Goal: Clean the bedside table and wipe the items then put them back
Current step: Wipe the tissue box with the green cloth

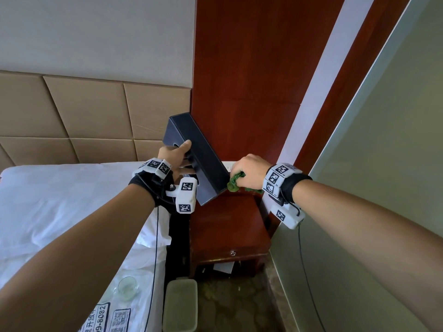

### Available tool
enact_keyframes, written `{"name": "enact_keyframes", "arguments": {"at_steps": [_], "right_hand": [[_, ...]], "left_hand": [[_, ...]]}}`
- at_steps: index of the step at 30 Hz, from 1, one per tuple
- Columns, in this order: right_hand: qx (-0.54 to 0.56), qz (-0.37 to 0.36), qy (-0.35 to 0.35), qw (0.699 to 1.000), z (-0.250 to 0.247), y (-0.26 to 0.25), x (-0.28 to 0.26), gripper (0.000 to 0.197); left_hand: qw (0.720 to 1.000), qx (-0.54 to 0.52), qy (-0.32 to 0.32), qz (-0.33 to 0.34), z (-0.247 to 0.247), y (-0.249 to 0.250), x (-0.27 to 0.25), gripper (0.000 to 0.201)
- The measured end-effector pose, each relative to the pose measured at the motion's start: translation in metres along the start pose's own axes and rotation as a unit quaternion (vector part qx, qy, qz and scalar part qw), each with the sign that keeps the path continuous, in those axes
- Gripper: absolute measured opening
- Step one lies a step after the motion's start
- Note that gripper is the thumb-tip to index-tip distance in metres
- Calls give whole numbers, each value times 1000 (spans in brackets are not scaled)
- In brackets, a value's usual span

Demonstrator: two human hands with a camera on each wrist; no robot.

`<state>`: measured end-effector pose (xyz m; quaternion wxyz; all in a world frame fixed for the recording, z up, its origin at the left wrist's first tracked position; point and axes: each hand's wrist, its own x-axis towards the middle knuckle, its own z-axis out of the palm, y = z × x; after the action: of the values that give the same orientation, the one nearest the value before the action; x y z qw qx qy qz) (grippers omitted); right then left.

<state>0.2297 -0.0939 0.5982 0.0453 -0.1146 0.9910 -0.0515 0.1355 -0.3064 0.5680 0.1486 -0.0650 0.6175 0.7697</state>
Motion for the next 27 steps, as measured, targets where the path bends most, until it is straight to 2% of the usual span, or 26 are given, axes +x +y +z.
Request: {"name": "enact_keyframes", "arguments": {"at_steps": [2, 7, 13, 16, 18, 20, 23, 25, 27], "right_hand": [[31, 32, 12, 999, -3, 3, -2, 25], [145, 115, 120, 975, -16, 5, 3, 30], [272, 204, 134, 931, -40, -15, 14, 24], [304, 241, 119, 914, -52, -21, 19, 25], [315, 265, 99, 906, -58, -26, 20, 41], [332, 287, 72, 896, -62, -29, 20, 65], [322, 305, 38, 895, -66, -34, 20, 101], [320, 314, 25, 893, -66, -36, 19, 112], [327, 321, 20, 889, -67, -37, 17, 114]], "left_hand": [[1000, -4, -1, 3, -1, 1, 1, 32], [999, 24, -24, 17, -1, 3, -1, 36], [985, 155, -46, 61, 2, -5, -4, 35], [972, 211, -69, 81, 3, -7, -6, 29], [961, 243, -87, 94, 2, -8, -6, 27], [945, 289, -96, 119, 1, -8, -4, 35], [901, 384, -94, 178, 1, -6, -5, 46], [864, 442, -89, 226, 0, -5, -5, 47], [830, 484, -88, 263, -1, -6, -2, 43]]}}
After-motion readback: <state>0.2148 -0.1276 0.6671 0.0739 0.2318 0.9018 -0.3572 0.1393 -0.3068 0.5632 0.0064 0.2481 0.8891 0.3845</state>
